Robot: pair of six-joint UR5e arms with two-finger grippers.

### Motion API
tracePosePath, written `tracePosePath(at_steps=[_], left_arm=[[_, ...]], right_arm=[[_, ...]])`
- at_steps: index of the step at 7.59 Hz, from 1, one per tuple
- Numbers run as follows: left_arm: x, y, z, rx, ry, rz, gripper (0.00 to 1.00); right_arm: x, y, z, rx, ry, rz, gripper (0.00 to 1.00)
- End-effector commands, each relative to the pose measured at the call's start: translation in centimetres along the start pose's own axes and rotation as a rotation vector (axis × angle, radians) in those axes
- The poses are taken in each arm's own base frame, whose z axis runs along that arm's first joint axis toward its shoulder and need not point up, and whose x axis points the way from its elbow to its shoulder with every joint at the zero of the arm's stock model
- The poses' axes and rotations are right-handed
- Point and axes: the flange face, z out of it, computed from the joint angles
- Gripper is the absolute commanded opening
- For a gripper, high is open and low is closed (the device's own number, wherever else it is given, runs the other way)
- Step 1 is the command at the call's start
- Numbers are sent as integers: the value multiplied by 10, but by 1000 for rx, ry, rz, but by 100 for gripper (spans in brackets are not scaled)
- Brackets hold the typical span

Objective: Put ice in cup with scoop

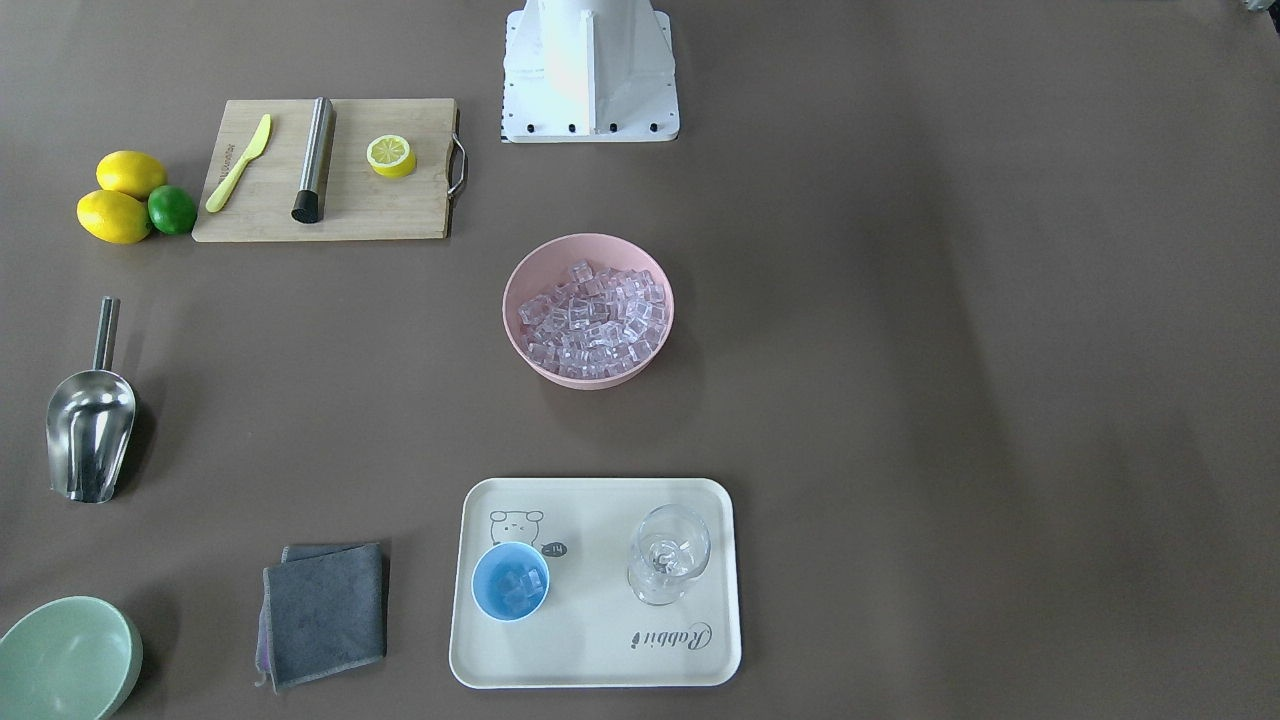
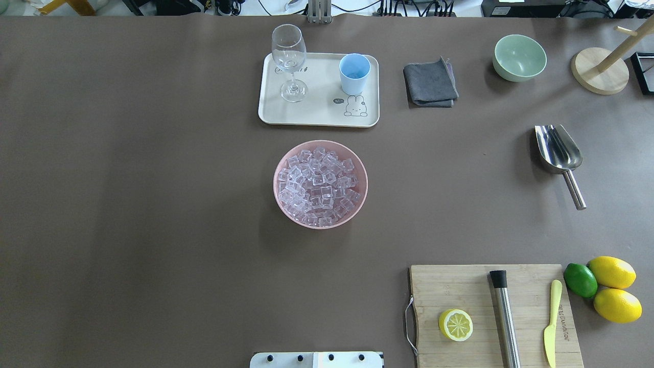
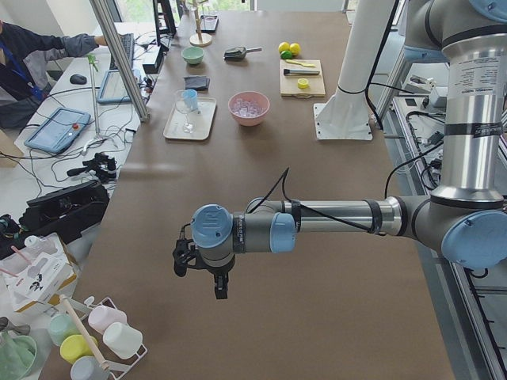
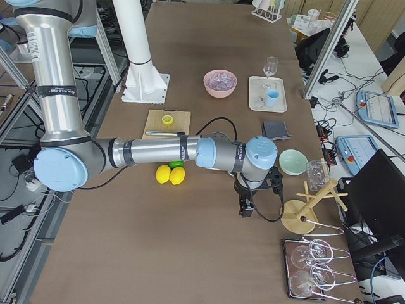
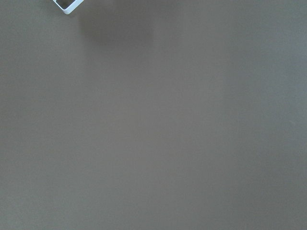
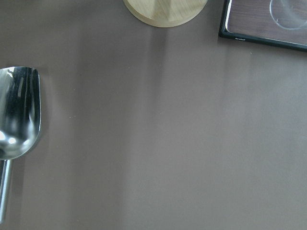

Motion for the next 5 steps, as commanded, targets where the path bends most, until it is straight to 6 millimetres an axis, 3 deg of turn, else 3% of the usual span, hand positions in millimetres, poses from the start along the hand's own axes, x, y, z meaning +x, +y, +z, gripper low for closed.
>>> tracePosePath(at_steps=[1,5], left_arm=[[-1,0,1,-1,0,-1,98],[-1,0,1,-1,0,-1,98]], right_arm=[[11,6,2,-5,-2,24,100],[13,7,0,2,-8,28,100]])
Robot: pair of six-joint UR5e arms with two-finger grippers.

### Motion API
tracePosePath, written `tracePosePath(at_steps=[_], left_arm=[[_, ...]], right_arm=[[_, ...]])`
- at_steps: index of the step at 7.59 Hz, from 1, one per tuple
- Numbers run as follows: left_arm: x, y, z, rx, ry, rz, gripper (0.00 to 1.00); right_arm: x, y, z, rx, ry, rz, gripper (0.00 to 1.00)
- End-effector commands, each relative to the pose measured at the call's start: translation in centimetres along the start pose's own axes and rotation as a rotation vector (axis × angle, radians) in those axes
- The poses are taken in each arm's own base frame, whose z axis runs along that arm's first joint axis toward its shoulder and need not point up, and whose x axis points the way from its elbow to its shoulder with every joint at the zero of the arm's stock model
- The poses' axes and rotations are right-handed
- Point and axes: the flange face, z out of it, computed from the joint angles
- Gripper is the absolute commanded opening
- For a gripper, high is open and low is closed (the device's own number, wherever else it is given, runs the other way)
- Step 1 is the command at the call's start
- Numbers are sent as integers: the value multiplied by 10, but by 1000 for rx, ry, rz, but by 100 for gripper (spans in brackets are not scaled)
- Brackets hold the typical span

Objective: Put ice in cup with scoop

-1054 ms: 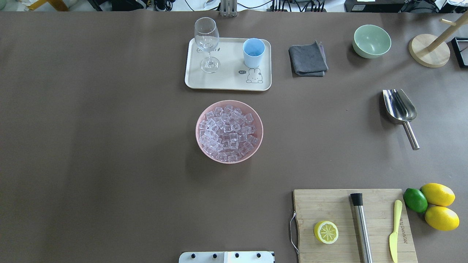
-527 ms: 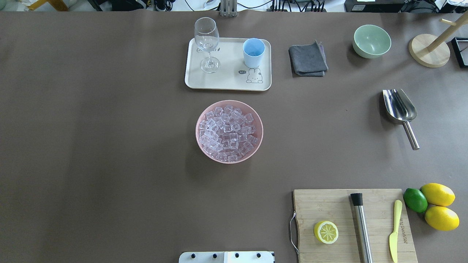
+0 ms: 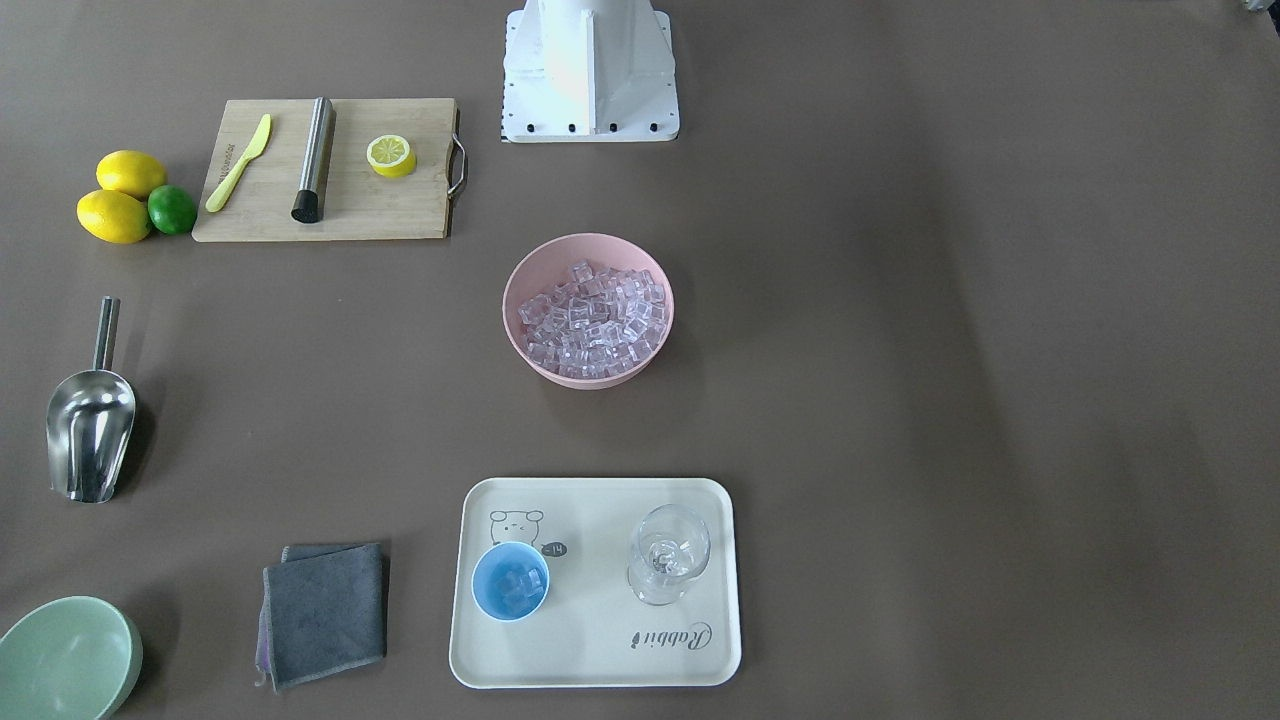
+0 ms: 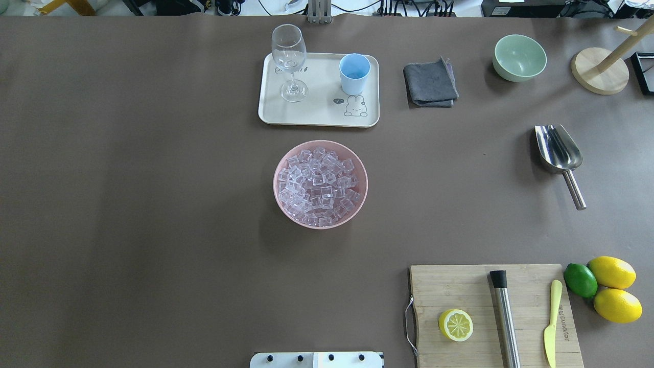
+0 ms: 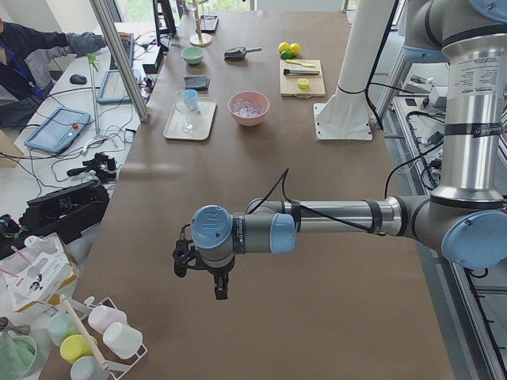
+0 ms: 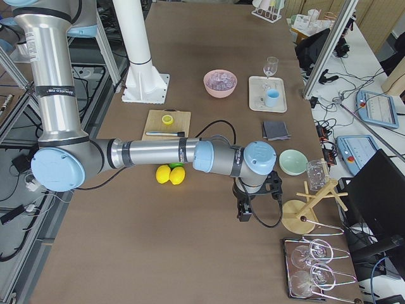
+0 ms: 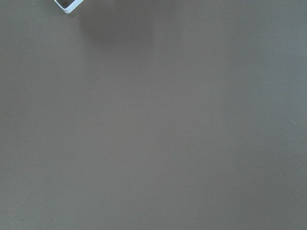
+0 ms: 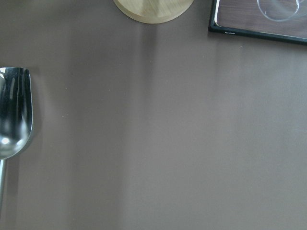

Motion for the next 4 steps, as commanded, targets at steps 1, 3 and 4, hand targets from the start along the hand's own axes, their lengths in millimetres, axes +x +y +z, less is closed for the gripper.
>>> tracePosePath(at_steps=[1,3,4], left_arm=[[0,0,0,0,0,0,98],[0,0,1,-2,-2,0,98],[0,0,1,-2,-2,0,98]], right_arm=[[1,0,-1,3,-4,1,100],[0,-1,-1,1,2,0,100],[0,-1,-1,1,2,0,100]])
